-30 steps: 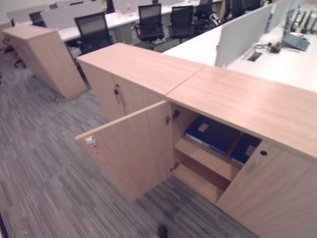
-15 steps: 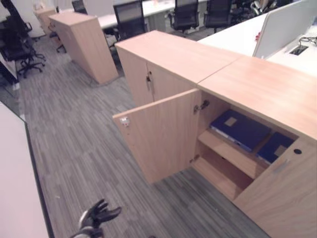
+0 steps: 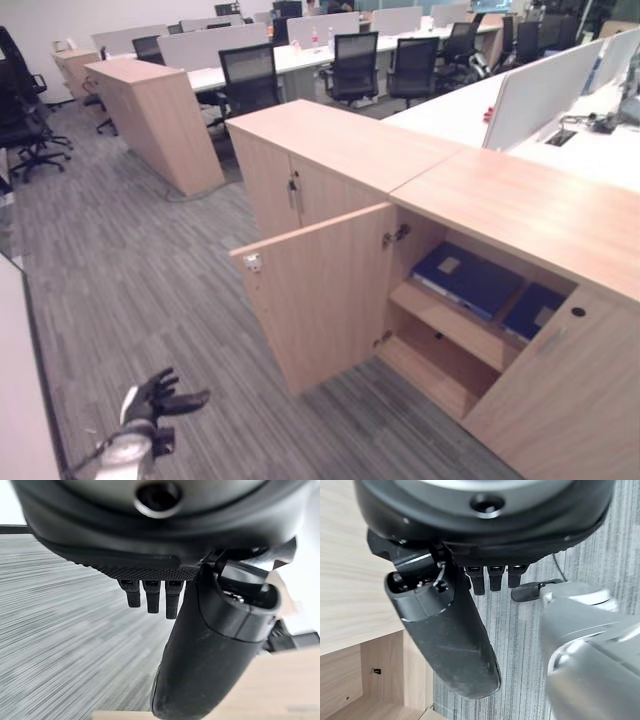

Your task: Put the empty folder in the office cabinet

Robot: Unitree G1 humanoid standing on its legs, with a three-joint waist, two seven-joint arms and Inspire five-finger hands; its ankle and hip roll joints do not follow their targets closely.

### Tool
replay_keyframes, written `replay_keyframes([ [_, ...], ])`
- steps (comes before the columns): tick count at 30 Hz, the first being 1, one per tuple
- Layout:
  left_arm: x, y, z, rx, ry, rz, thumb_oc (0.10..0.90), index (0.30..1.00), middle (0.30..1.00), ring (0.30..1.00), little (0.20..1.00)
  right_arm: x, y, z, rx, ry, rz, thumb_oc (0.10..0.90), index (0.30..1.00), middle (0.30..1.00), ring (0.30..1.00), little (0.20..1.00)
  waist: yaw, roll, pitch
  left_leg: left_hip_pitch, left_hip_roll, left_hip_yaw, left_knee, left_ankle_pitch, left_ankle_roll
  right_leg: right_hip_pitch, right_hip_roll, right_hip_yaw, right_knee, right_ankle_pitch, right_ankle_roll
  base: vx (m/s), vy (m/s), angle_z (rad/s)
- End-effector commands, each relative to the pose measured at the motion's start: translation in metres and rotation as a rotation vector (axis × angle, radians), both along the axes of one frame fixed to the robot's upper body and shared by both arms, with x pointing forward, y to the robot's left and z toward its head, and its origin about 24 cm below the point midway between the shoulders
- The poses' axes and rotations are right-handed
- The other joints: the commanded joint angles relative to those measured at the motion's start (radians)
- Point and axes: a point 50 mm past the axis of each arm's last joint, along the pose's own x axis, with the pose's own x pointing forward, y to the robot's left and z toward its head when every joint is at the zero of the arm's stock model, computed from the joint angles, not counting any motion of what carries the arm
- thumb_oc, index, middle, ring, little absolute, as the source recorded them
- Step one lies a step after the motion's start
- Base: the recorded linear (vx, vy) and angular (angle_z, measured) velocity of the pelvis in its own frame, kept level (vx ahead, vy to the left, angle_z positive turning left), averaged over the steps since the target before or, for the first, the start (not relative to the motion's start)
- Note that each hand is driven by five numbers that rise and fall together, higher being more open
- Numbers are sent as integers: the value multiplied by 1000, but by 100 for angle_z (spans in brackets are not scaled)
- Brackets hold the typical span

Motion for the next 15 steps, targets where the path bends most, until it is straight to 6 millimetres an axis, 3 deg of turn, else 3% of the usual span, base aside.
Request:
replay_keyframes([
  [1, 54, 15, 74, 161, -293, -95, 800, 900, 900, 900, 900, 13, 6, -1, 15, -34, 39, 800, 900, 900, 900, 900, -2, -2, -19, -18, 2, 15, -6, -41, -11, -49, -51, -24, -10, 62, 56, -8, -3, -5],
  [6, 73, 11, 92, 208, -326, -156, 800, 900, 900, 900, 900, 4, 11, -3, 33, 0, 75, 800, 900, 900, 900, 900, -19, -11, -25, -10, 1, 29, -6, -43, -12, -50, -49, -15, -18, 69, 61, 3, -15, -11],
  [11, 89, 24, 111, 277, -314, -138, 800, 900, 900, 900, 900, 5, 8, -2, 23, -10, 89, 800, 900, 900, 900, 900, -41, -20, -31, -7, 8, 43, -6, -40, -16, -53, -39, -7, -26, 75, 63, 1, -13, -5],
  [12, 96, 30, 123, 309, -323, -131, 800, 900, 900, 900, 900, 4, 7, -2, 22, -15, 80, 800, 900, 900, 900, 900, -48, -22, -34, -6, 11, 47, -6, -39, -18, -56, -35, -4, -28, 77, 64, -8, -12, -8],
  [15, 105, 29, 137, 343, -350, -146, 800, 900, 900, 900, 900, 4, 5, -1, 17, -17, 76, 800, 900, 900, 900, 900, -54, -23, -35, -5, 13, 51, -6, -37, -19, -60, -30, 0, -29, 78, 65, -12, -7, -11],
])
